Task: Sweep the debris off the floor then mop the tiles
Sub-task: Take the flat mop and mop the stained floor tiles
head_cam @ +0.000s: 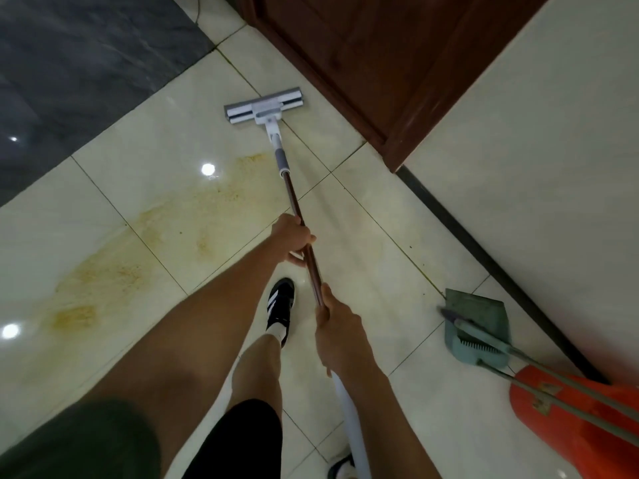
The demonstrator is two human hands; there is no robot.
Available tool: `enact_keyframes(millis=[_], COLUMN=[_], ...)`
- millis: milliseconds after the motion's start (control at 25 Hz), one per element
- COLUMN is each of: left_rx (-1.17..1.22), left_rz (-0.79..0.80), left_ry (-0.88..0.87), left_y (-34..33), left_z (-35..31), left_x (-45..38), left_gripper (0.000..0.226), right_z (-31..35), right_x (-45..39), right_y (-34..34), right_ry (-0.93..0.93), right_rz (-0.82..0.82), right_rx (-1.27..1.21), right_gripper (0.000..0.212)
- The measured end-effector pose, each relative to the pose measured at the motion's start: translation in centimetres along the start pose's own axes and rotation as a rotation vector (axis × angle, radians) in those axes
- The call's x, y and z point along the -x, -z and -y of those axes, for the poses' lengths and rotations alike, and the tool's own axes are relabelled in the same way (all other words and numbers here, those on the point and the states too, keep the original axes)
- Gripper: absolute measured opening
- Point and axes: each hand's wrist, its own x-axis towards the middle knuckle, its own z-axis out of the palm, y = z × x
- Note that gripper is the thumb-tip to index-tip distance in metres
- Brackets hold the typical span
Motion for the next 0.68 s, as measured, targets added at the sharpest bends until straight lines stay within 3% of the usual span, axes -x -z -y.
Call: enact_keyframes(millis=[160,360,520,680], left_rx=[0.007,0.055,0.085,0.126], left_rz=[-0.005,0.032,0.037,-0.047], left_ry=[0.002,0.029,0.031,0.001], left_y=[-8.3,-18.3,-21.9,-22.7], left_z=[8.1,17.4,21.2,21.8], left_x=[7.9,17.0,21.9,23.9], left_gripper=[0.014,0.016,0.024,0.018], right_z=[-11.6,-24.2,-28.2,-28.4], right_x=[7.0,17.3,22.6,24.2], right_y=[-2.1,-2.7,-2.2,-2.0], right_ry=[0.002,0.054,0.080,0.105], right_rz=[0.027,0.059,0.090,0.078], right_rx=[0.019,0.083,0.100,0.102], right_gripper=[0.048,0.049,0.049,0.048])
